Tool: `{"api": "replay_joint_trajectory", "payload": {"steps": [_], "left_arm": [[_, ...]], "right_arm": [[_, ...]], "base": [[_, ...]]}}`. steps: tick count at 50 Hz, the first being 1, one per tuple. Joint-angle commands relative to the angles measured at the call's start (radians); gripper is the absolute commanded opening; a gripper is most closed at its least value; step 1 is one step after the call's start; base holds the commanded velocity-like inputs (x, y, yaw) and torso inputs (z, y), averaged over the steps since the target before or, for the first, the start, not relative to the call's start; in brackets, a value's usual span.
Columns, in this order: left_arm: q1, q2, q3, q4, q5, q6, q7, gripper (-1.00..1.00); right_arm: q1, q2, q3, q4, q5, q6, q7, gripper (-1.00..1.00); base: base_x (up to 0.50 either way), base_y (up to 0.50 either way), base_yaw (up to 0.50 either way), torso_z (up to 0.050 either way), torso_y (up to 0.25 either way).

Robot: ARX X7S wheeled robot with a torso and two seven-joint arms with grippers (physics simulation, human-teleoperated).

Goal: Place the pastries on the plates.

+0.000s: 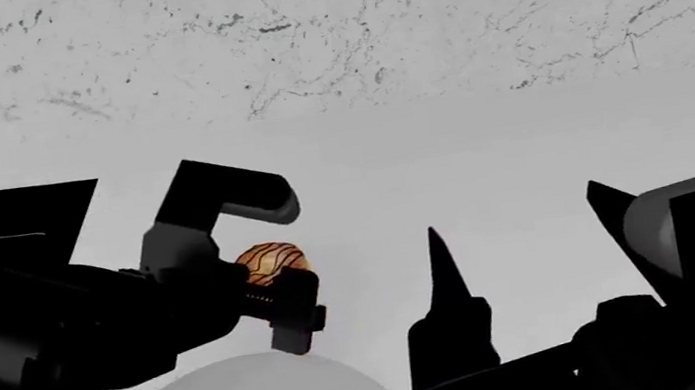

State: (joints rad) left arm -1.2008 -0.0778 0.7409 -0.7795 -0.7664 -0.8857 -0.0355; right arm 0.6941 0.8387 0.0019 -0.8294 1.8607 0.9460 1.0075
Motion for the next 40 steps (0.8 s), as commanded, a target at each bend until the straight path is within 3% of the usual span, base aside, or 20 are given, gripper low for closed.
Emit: {"api": "replay_joint_trajectory", "payload": {"steps": [1, 9, 12, 15, 20, 26, 29, 40], "left_arm": [[0.028, 0.014, 0.021, -0.054, -0.052, 0.004, 0.024, -1.0], [0.022, 0.004, 0.01, -0.04, -0.068, -0.003, 0.011, -1.0], [0.028, -0.065, -0.057, 0.158, -0.135, -0.067, -0.086, -1.0], [0.044, -0.183, -0.188, 0.503, -0.286, -0.199, -0.255, -1.0], [0.045, -0.299, -0.338, 0.79, -0.473, -0.336, -0.449, -1.0], [0.074, -0.382, -0.434, 0.963, -0.624, -0.413, -0.604, -1.0], [0.116, -0.404, -0.487, 1.021, -0.726, -0.426, -0.691, -1.0], [0.351, -0.471, -0.643, 1.26, -1.02, -0.319, -0.935, -1.0]], "right_arm": [[0.001, 0.003, -0.003, -0.009, 0.019, -0.014, 0.018, 1.0], [-0.002, 0.002, -0.003, -0.008, 0.018, -0.019, 0.021, 1.0], [-0.007, 0.005, 0.001, -0.008, 0.014, -0.019, 0.02, 1.0], [-0.02, 0.001, 0.011, -0.009, -0.022, -0.016, 0.012, 1.0], [-0.015, -0.02, -0.01, 0.001, -0.081, 0.004, 0.003, 1.0], [-0.008, -0.049, -0.023, 0.004, -0.163, 0.02, -0.038, 1.0], [-0.041, -0.08, 0.005, -0.038, -0.331, 0.007, -0.13, 1.0], [-0.117, -0.096, 0.014, -0.001, -0.439, -0.016, -0.218, 1.0]], "base": [[0.0, 0.0, 0.0, 0.0, 0.0], [0.0, 0.0, 0.0, 0.0, 0.0], [0.0, 0.0, 0.0, 0.0, 0.0], [0.0, 0.0, 0.0, 0.0, 0.0], [0.0, 0.0, 0.0, 0.0, 0.0], [0.0, 0.0, 0.0, 0.0, 0.0], [0.0, 0.0, 0.0, 0.0, 0.0], [0.0, 0.0, 0.0, 0.0, 0.0]]}}
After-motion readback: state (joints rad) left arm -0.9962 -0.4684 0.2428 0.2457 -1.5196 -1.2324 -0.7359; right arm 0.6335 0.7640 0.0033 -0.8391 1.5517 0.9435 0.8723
